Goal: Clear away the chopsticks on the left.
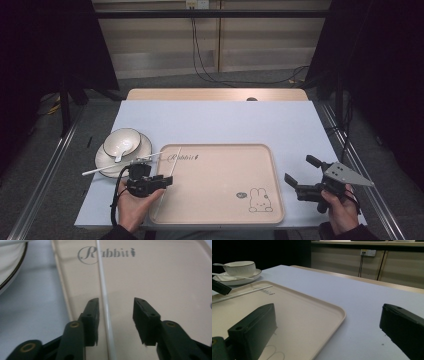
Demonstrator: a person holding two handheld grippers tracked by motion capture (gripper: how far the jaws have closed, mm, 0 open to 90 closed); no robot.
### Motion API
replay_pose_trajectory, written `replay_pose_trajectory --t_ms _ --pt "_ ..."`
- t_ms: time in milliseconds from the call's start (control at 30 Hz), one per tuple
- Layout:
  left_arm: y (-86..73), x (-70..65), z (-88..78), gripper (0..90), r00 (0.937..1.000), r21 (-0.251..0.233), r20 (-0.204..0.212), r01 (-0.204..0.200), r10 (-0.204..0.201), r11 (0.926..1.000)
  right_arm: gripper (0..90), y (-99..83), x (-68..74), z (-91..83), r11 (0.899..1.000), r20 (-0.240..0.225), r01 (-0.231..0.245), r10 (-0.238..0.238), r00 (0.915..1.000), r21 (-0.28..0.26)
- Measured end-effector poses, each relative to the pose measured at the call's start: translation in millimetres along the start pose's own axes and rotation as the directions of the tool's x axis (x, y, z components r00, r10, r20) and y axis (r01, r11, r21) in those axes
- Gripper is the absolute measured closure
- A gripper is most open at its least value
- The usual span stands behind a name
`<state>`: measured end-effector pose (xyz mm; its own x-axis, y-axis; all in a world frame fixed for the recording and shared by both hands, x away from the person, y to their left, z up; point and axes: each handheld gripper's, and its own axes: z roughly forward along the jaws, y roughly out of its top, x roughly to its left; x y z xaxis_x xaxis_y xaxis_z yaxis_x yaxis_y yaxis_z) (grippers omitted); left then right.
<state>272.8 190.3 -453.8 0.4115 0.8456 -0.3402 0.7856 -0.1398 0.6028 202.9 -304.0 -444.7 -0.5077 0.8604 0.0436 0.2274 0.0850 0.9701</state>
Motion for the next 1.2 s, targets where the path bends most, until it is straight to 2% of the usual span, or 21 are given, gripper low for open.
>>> replay_pose_trajectory --t_ms 100,133,267,300,333,367,400,467,533,633,733,767,800,833,867,933,1000,1100,1133,1167,1200 --pt "-0.2 -0.4 -7.5 47.6 0.9958 -0.045 0.044 -0.078 0.08 0.9959 0.5 0.0 -0.2 0.0 1.0 0.003 0.001 -0.001 1.0 -0.001" --pt "-0.2 -0.4 -7.5 44.7 0.9958 -0.045 0.044 -0.078 0.08 0.9959 0.5 0.0 -0.2 0.0 1.0 0.003 0.001 -0.001 1.0 -0.001" --pt "-0.1 1.9 -16.4 32.0 0.9851 -0.105 0.094 -0.134 0.144 0.9855 0.5 0.1 -0.3 -0.3 1.0 0.0 0.002 -0.002 1.0 -0.001" --pt "0.0 3.5 -20.5 28.4 0.9775 -0.132 0.111 -0.164 0.179 0.9775 0.5 0.1 -0.4 -0.4 1.0 -0.001 0.002 -0.002 1.0 -0.001" --pt "0.0 3.5 -20.5 26.5 0.9775 -0.132 0.111 -0.164 0.179 0.9775 0.5 0.1 -0.4 -0.4 1.0 -0.001 0.002 -0.002 1.0 -0.001" --pt "-0.3 4.3 -24.9 24.1 0.9643 -0.149 0.133 -0.209 0.229 0.9665 0.5 0.1 -0.3 -0.6 1.0 0.0 0.001 -0.001 1.0 0.0" --pt "-0.3 4.3 -24.9 23.1 0.9643 -0.149 0.133 -0.209 0.229 0.9665 0.5 0.1 -0.3 -0.6 1.0 0.0 0.001 -0.001 1.0 0.0" --pt "-2.1 4.9 -30.4 22.0 0.9452 -0.178 0.141 -0.268 0.294 0.9468 0.5 0.0 -0.4 -0.7 1.0 0.002 -0.001 0.001 1.0 -0.003" --pt "-2.7 7.4 -34.3 16.7 0.9161 -0.184 0.185 -0.323 0.356 0.9284 0.5 0.0 -0.2 -1.1 1.0 0.006 0.0 0.0 1.0 -0.002" --pt "-3.8 13.5 -39.5 14.3 0.8931 -0.187 0.207 -0.364 0.399 0.9123 0.5 -0.1 -0.2 -1.5 1.0 0.003 0.002 -0.002 1.0 0.0" --pt "-4.5 22.7 -45.6 9.8 0.8794 -0.182 0.234 -0.379 0.414 0.9073 0.5 -0.1 -0.2 -1.5 1.0 0.004 -0.003 0.003 1.0 -0.001" --pt "-6.4 26.5 -50.1 7.5 0.874 -0.186 0.201 -0.409 0.442 0.8932 0.5 -0.2 -0.1 -1.5 1.0 0.004 -0.004 0.004 1.0 0.0" --pt "-6.4 26.5 -50.1 7.0 0.874 -0.186 0.201 -0.409 0.442 0.8932 0.5 -0.2 -0.1 -1.5 1.0 0.004 -0.004 0.004 1.0 0.0" --pt "-6.7 30.5 -54.1 7.0 0.8648 -0.187 0.194 -0.431 0.463 0.8828 0.5 -0.1 -0.3 -1.5 1.0 0.004 -0.002 0.002 1.0 0.0" --pt "-7.0 33.5 -57.7 6.8 0.8665 -0.187 0.192 -0.429 0.461 0.884 0.5 -0.2 -0.1 -1.6 1.0 0.004 -0.004 0.004 1.0 0.0" --pt "-6.6 42.0 -65.5 6.6 0.8503 -0.204 0.219 -0.44 0.479 0.8747 0.5 -0.1 -0.1 -1.7 1.0 0.003 -0.005 0.005 1.0 -0.001" --pt "-5.7 49.2 -72.0 6.2 0.8516 -0.199 0.199 -0.449 0.485 0.8709 0.5 -0.1 -0.1 -1.7 1.0 0.002 -0.005 0.005 1.0 -0.001" --pt "-2.8 66.4 -84.3 5.5 0.8312 -0.194 0.203 -0.484 0.517 0.8534 0.5 -0.1 -0.3 -1.8 1.0 0.002 -0.004 0.004 1.0 -0.001" --pt "-2.4 69.8 -86.7 4.6 0.8306 -0.2 0.203 -0.483 0.518 0.8524 0.5 -0.2 -0.3 -1.8 1.0 0.003 -0.005 0.005 1.0 -0.001" --pt "-1.9 77.2 -92.9 2.8 0.843 -0.228 0.152 -0.478 0.516 0.8483 0.5 -0.2 -0.2 -1.8 1.0 0.003 -0.004 0.004 1.0 0.0" --pt "-1.9 77.2 -92.9 2.7 0.843 -0.228 0.152 -0.478 0.516 0.8483 0.5 -0.2 -0.2 -1.8 1.0 0.003 -0.004 0.004 1.0 0.0"
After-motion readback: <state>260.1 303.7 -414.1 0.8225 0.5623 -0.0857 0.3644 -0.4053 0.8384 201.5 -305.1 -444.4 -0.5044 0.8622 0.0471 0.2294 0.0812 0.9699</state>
